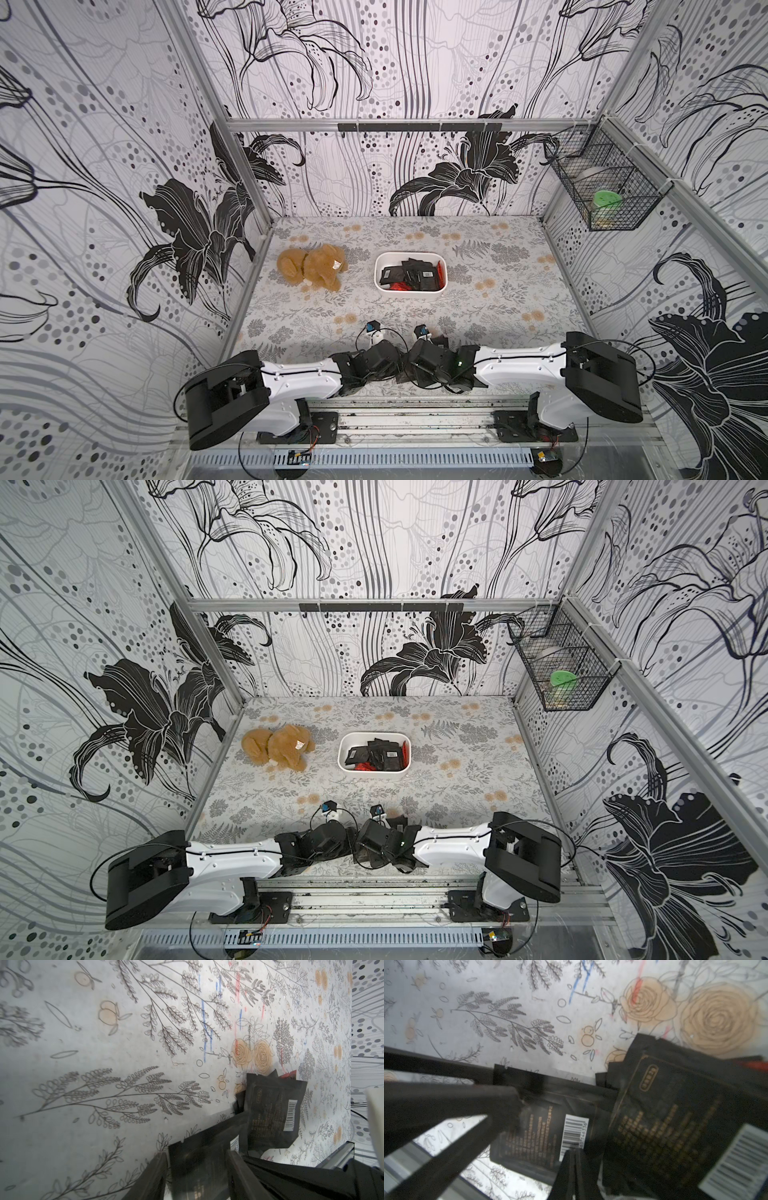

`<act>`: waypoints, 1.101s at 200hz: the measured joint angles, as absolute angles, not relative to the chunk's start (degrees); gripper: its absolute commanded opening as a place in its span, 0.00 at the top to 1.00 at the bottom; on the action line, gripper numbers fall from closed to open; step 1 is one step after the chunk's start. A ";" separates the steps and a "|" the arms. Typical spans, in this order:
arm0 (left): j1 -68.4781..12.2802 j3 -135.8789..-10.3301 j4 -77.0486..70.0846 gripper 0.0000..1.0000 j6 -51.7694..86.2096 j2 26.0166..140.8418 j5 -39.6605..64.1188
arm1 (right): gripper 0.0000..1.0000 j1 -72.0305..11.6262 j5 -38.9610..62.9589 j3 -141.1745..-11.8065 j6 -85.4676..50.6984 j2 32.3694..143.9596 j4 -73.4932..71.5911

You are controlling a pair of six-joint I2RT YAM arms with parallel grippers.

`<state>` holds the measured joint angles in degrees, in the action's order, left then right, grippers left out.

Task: Put the tea bags into the storage box
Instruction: Pick up the tea bag from the center of the board.

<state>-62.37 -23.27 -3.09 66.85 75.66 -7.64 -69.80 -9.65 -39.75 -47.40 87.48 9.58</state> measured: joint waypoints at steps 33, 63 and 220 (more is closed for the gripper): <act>-64.01 -23.55 -4.97 0.52 67.07 77.03 -7.40 | 0.94 -69.80 -9.69 -39.75 -47.42 87.92 8.38; -65.39 -23.40 -6.31 0.57 67.75 77.56 -6.46 | 0.96 -69.80 -9.80 -39.75 -47.57 88.14 7.68; -66.72 -25.89 13.56 1.00 69.60 65.01 -11.27 | 0.83 -70.00 -16.32 -38.24 -44.10 75.85 9.74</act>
<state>-66.72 -25.89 13.56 69.60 65.01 -11.27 -70.00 -16.32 -38.24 -44.10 75.85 9.74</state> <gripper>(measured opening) 0.081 0.135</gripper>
